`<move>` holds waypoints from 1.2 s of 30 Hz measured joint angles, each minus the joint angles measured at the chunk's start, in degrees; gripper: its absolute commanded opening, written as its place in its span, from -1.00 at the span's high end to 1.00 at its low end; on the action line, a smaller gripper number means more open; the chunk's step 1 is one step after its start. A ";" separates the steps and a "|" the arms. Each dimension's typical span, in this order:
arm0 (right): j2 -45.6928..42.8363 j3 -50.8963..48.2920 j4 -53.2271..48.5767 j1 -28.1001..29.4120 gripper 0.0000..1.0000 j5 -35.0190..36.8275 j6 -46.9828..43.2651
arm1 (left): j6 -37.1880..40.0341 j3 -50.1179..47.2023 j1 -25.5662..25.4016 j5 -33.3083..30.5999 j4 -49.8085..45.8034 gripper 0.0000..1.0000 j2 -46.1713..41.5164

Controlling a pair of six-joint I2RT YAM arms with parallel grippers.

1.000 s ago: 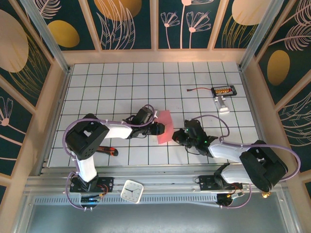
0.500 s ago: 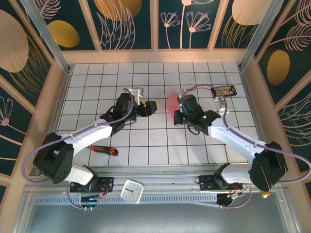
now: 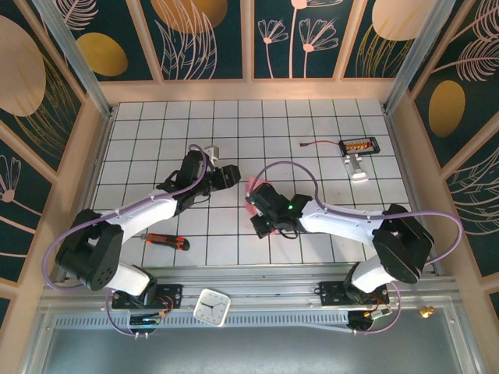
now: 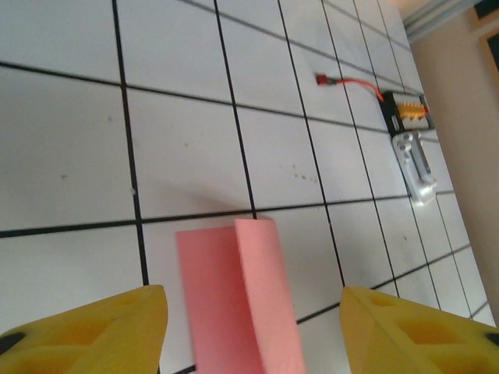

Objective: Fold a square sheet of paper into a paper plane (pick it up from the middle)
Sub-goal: Turn over the paper at the center of the table.

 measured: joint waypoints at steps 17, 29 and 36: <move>0.02 -4.68 8.72 0.02 1.00 -4.44 -1.27 | -5.46 3.19 -0.24 15.10 2.38 0.58 11.65; 2.32 -4.68 9.88 -0.35 0.98 -4.52 -1.51 | 0.55 12.33 -1.20 15.39 -3.91 0.59 20.65; 2.38 -4.66 10.03 -1.77 0.93 -5.20 -2.56 | 4.94 14.99 -1.22 13.07 -8.83 0.66 25.51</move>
